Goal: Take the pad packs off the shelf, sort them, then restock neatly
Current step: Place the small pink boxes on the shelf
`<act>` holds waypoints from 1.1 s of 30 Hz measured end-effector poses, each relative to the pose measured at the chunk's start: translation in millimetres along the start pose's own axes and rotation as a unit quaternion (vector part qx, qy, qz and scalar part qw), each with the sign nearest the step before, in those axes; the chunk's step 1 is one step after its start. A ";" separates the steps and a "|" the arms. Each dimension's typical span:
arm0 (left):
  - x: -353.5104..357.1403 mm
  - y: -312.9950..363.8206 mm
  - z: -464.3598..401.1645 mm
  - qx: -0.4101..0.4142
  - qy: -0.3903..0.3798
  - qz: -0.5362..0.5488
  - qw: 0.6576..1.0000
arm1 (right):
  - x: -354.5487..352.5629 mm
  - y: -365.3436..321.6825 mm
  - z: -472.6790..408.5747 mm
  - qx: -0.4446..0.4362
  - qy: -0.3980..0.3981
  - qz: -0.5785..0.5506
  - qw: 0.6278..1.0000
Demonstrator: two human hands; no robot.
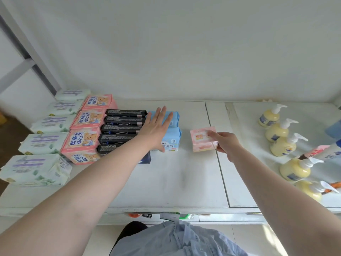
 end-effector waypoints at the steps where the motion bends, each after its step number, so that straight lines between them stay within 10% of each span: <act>1: 2.6 1.4 -3.0 0.000 -0.008 -0.008 1.000 | 1.7 -0.8 -3.2 0.002 -0.001 -0.001 1.000; 33: 12.3 -5.8 -22.5 -0.032 0.024 0.076 0.996 | 64.3 -36.1 -51.6 0.009 0.019 0.135 0.991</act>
Point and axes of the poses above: each hand's wrist, its own z-axis away from the middle knuckle, its own x-axis out of the palm, y = z × x, the point moved 8 cm from there along -z, towards the middle knuckle
